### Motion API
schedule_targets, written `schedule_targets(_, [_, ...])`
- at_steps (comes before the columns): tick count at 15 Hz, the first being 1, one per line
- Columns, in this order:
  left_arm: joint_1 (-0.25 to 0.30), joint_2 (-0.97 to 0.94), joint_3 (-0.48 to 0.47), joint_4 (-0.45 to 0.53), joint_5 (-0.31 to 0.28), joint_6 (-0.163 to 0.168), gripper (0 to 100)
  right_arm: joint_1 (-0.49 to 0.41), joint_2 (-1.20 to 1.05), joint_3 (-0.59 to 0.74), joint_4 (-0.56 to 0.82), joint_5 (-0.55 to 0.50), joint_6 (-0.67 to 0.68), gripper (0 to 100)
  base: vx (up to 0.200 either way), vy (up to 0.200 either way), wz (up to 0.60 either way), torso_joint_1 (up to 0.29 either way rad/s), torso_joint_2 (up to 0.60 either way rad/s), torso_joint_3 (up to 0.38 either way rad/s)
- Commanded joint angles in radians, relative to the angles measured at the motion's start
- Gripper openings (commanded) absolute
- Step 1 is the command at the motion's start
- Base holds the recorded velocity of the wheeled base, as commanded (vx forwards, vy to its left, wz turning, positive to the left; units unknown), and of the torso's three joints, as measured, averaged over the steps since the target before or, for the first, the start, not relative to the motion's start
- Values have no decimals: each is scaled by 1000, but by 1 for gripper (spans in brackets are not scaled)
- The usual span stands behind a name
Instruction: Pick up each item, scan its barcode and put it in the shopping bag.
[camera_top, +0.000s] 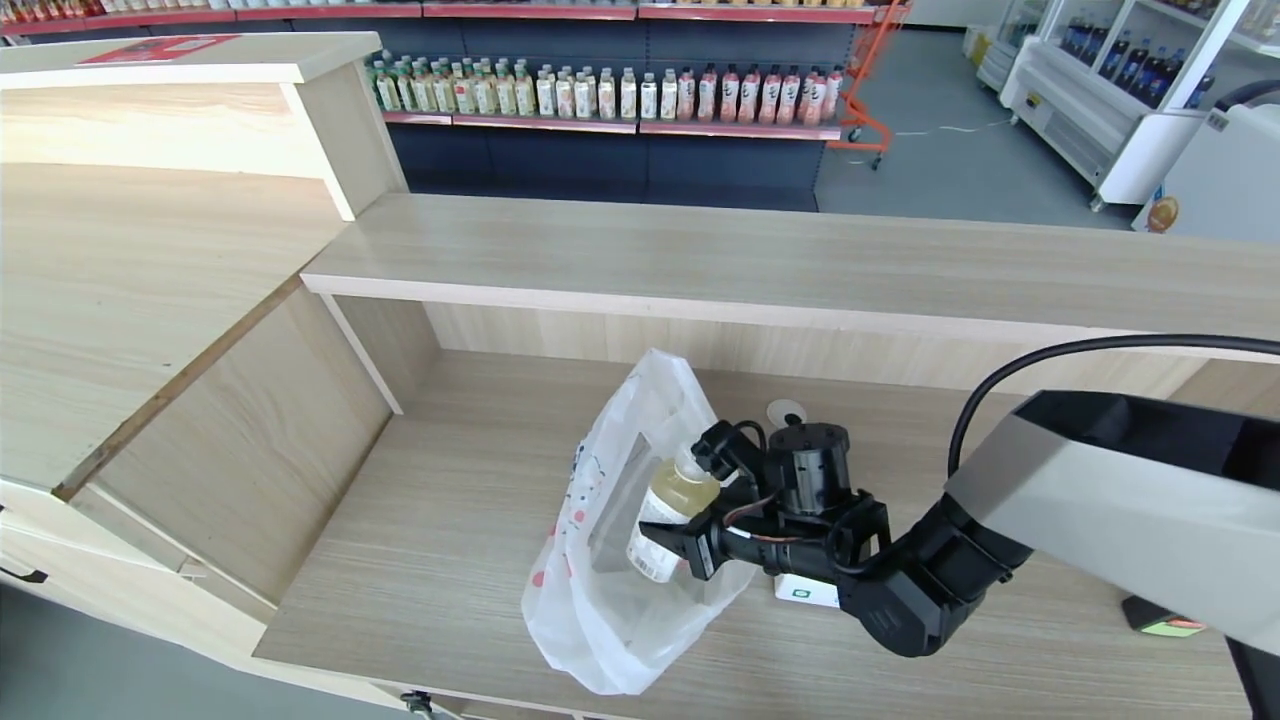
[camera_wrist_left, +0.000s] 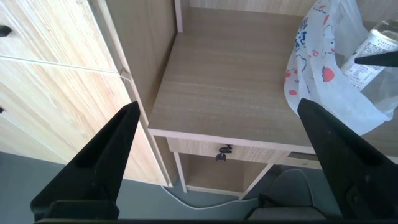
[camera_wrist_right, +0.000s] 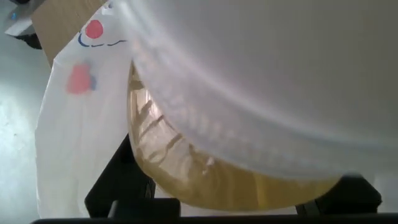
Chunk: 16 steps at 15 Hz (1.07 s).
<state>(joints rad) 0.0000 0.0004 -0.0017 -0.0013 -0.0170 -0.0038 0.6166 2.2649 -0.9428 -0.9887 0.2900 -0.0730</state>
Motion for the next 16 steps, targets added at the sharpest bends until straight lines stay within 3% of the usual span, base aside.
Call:
schedule_targets(1, [0, 0, 0, 0, 0, -1, 100, 8, 10, -8, -1, 3, 1, 100, 0, 0, 0, 0, 0, 0])
schedule_targets(6, [0, 0, 0, 0, 0, -1, 100, 18, -30, 7, 2, 18, 108, 100, 0, 0, 0, 0, 0, 0])
schedule_targets(13, [0, 0, 0, 0, 0, -1, 100, -72, -240, 147, 12, 17, 567, 100, 0, 0, 0, 0, 0, 0])
schedule_targets(16, [0, 0, 0, 0, 0, -1, 100, -100, -350, 257, 32, 18, 582, 100, 0, 0, 0, 0, 0, 0])
